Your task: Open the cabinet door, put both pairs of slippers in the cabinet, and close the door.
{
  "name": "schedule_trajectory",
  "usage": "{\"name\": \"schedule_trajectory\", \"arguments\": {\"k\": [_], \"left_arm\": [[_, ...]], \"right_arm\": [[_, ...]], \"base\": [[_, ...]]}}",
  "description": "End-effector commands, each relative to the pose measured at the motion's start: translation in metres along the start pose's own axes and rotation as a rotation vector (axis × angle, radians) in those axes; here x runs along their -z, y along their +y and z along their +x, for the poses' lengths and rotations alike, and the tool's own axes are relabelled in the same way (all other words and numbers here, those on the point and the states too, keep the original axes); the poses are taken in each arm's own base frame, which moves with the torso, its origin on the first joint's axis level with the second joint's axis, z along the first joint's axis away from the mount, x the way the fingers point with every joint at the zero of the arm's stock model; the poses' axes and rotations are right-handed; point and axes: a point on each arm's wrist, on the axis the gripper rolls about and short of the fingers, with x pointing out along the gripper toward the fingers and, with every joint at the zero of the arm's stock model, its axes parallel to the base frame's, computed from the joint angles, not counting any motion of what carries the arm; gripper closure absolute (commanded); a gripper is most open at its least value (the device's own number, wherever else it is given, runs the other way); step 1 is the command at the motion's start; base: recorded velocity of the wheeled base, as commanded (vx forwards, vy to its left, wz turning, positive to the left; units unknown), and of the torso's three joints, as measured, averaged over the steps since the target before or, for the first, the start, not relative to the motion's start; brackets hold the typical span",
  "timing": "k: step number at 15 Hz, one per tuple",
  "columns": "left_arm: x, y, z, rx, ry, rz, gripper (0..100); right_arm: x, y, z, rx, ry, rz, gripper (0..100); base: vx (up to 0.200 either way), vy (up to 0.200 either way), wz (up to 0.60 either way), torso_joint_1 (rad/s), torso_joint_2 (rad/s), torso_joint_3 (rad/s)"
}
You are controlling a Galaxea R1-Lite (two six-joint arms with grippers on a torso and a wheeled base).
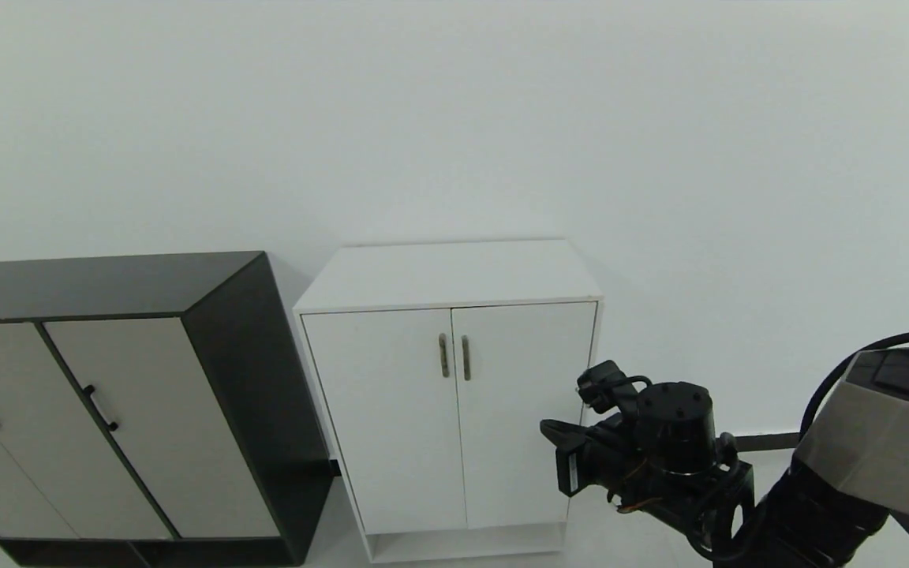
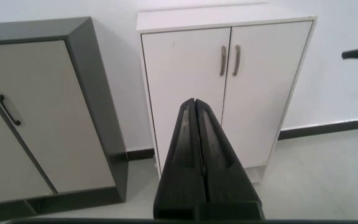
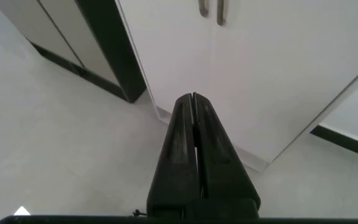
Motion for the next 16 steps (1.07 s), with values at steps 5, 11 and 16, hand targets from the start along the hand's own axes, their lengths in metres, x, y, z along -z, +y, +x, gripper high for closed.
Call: {"name": "schedule_trajectory", "arguments": {"k": [5,11,16], "left_arm": [[0.0,0.0,0.0,0.0,0.0,0.0,100],[0.0,0.0,0.0,0.0,-0.001,0.0,100],[0.0,0.0,0.0,0.0,0.0,0.0,100]], "right_arm": [[0.019,-0.003,0.009,0.011,0.059,0.0,100],[0.024,-0.003,0.014,0.008,0.051,0.0,100],[0.026,0.005,0.012,-0.017,0.041,-0.007,100]], "base": [[0.2,0.0,0.0,0.003,0.0,0.003],[0.167,0.0,0.0,0.004,0.0,0.001],[0.0,0.0,0.0,0.0,0.0,0.0]]}}
